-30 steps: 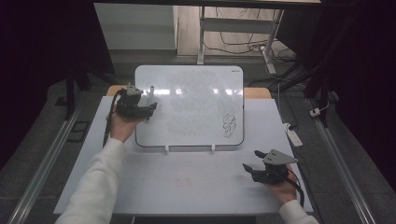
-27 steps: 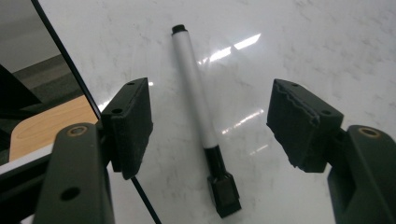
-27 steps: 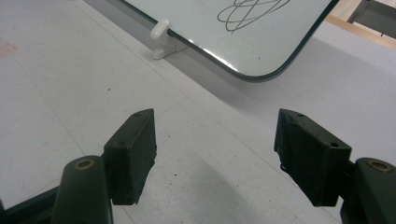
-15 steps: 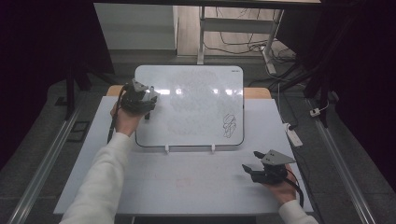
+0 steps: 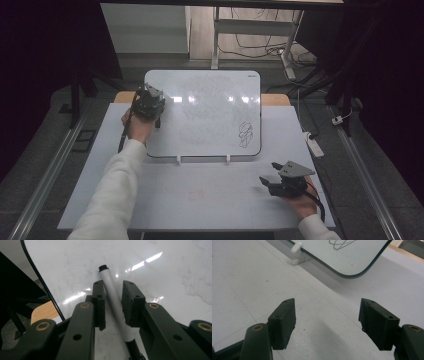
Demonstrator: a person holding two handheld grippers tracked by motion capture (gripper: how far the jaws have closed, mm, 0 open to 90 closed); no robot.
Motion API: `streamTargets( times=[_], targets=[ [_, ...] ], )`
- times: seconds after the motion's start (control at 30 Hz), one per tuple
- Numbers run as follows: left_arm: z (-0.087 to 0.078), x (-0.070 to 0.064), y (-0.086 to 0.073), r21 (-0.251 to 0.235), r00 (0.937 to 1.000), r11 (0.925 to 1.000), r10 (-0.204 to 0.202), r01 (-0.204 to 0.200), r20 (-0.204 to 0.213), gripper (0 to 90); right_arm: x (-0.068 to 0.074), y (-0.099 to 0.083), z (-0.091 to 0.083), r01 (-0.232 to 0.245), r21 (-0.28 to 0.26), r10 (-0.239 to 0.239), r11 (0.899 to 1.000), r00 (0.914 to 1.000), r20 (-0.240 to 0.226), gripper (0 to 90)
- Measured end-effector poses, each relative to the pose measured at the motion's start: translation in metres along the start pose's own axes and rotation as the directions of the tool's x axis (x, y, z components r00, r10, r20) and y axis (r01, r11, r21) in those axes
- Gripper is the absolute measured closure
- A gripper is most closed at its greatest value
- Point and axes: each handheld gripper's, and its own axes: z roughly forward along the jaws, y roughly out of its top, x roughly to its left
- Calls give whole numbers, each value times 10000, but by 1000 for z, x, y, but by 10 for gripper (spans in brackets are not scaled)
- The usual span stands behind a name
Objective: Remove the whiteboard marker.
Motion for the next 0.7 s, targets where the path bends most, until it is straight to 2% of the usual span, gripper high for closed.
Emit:
streamTargets(
  times=[0.07, 0.13, 0.27, 0.5, 0.63, 0.7],
  targets=[
    [1, 0, 0, -40, 9995, 9997, -247, 248, 176, 748, 0, 0, 1, 57, 72, -57, 10000, 10000, 42, 297],
    [1, -1, 0, -81, 9988, 9994, -320, 323, 361, 788, 0, 0, 1, 69, 101, -69, 9999, 10000, 55, 297],
    [1, -4, 1, -74, 9986, 9998, -169, 173, 495, 819, 0, 0, 0, 61, 71, -62, 10000, 9999, 79, 297],
    [-2, -1, 0, -206, 9977, 9996, -194, 208, 653, 821, 0, -1, 0, 65, 91, -66, 9999, 9999, 122, 298],
    [-10, 0, -1, -419, 9971, 9991, -53, 85, 759, 822, 0, -1, -1, 60, 82, -61, 9999, 9999, 138, 298],
    [-20, 2, -3, -738, 9962, 9972, -12, 77, 876, 822, 0, -1, -1, 50, 79, -51, 10000, 9998, 174, 299]
  ],
)
